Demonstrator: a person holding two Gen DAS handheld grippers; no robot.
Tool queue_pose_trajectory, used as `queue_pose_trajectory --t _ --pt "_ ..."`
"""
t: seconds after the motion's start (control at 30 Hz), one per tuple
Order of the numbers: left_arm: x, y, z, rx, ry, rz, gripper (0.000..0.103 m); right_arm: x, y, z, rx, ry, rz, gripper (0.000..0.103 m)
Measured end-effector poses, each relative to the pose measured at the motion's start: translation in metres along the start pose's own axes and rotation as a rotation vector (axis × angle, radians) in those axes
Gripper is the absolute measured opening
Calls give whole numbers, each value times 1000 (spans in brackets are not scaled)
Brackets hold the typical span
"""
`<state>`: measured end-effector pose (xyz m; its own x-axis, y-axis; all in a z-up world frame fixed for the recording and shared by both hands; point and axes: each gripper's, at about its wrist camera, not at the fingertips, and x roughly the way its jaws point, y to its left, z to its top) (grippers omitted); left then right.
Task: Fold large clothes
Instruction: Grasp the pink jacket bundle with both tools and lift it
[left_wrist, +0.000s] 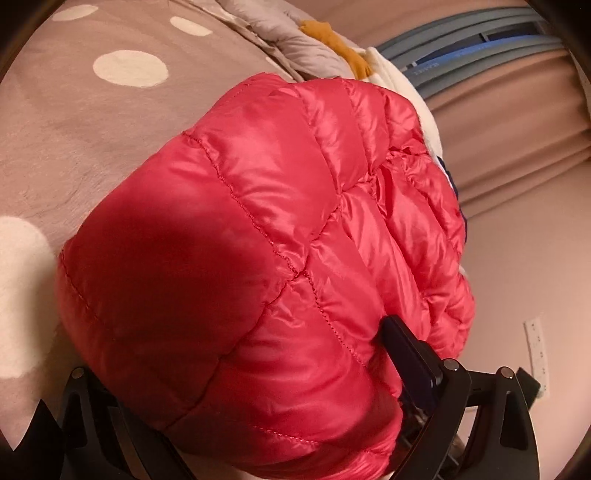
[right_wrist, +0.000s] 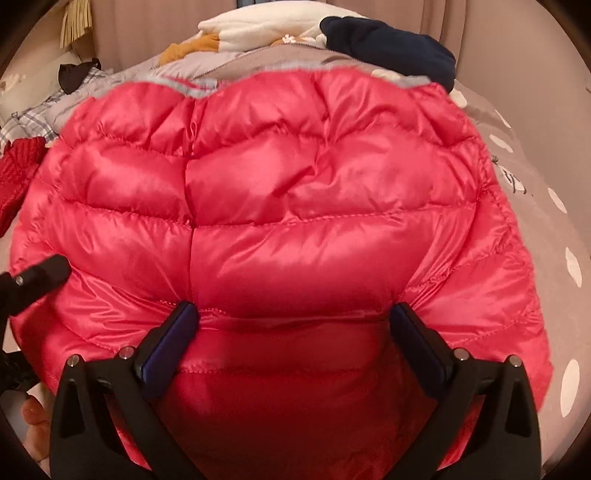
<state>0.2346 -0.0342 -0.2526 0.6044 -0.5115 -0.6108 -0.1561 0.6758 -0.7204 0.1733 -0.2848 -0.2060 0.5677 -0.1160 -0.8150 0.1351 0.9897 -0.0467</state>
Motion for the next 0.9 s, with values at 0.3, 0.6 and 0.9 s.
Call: queue_pose_trajectory --t 0.3,0.6,0.9 --pt "-3 -12 -18 60 -69 83 92 8 8 -8 -45 -106 -53 103" --pt "-12 16 -10 -128 -13 -75 84 -62 -69 -20 339 -245 141 102" --pt "-7 30 -7 -226 216 -343 84 -54 -184 -81 888 -121 124 103"
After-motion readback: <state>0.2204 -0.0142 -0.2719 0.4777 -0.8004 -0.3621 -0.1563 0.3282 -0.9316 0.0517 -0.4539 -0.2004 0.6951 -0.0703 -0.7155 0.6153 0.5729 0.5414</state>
